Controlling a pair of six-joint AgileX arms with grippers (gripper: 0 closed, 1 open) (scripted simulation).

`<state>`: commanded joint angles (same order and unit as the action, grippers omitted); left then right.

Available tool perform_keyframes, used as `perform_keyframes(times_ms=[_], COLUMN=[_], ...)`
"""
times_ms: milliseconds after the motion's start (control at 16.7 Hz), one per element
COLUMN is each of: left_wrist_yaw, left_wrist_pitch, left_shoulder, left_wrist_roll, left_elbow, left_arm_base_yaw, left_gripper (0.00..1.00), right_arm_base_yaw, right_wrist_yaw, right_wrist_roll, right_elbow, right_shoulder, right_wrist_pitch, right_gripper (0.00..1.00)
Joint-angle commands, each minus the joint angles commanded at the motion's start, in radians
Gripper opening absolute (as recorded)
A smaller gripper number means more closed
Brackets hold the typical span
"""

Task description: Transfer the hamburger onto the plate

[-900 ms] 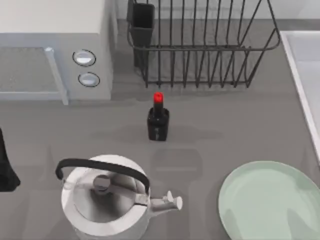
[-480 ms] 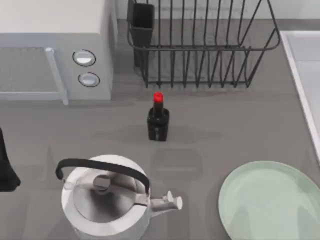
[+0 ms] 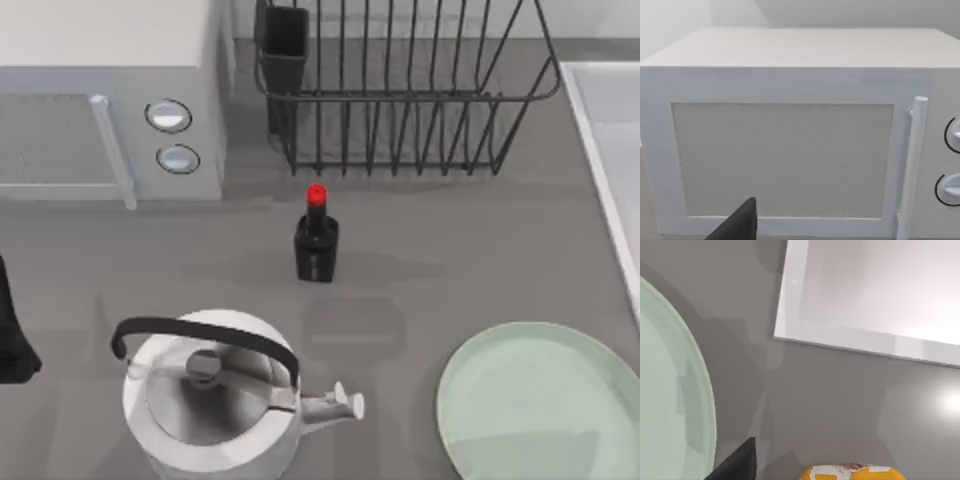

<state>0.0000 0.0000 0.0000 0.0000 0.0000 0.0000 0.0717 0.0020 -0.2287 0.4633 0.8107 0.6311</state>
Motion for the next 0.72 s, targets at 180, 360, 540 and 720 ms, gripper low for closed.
perform_keyframes(times_ms=[180, 360, 540, 720], left_wrist_yaw=[0.000, 0.000, 0.000, 0.000], left_wrist_pitch=[0.000, 0.000, 0.000, 0.000], left_shoulder=[0.000, 0.000, 0.000, 0.000], left_wrist_roll=[0.000, 0.000, 0.000, 0.000], left_elbow=[0.000, 0.000, 0.000, 0.000], left_arm_base_yaw=[0.000, 0.000, 0.000, 0.000], left_gripper=[1.00, 1.00, 1.00, 1.00], right_arm_base_yaw=[0.019, 0.033, 0.040, 0.041], right_wrist_yaw=[0.001, 0.001, 0.001, 0.001], right_wrist_roll=[-0.061, -0.106, -0.129, -0.130], right_elbow=[0.124, 0.215, 0.261, 0.264], right_shoulder=[0.235, 0.406, 0.487, 0.492], right_wrist_pitch=[0.169, 0.295, 0.357, 0.361], right_gripper=[1.00, 1.00, 1.00, 1.00])
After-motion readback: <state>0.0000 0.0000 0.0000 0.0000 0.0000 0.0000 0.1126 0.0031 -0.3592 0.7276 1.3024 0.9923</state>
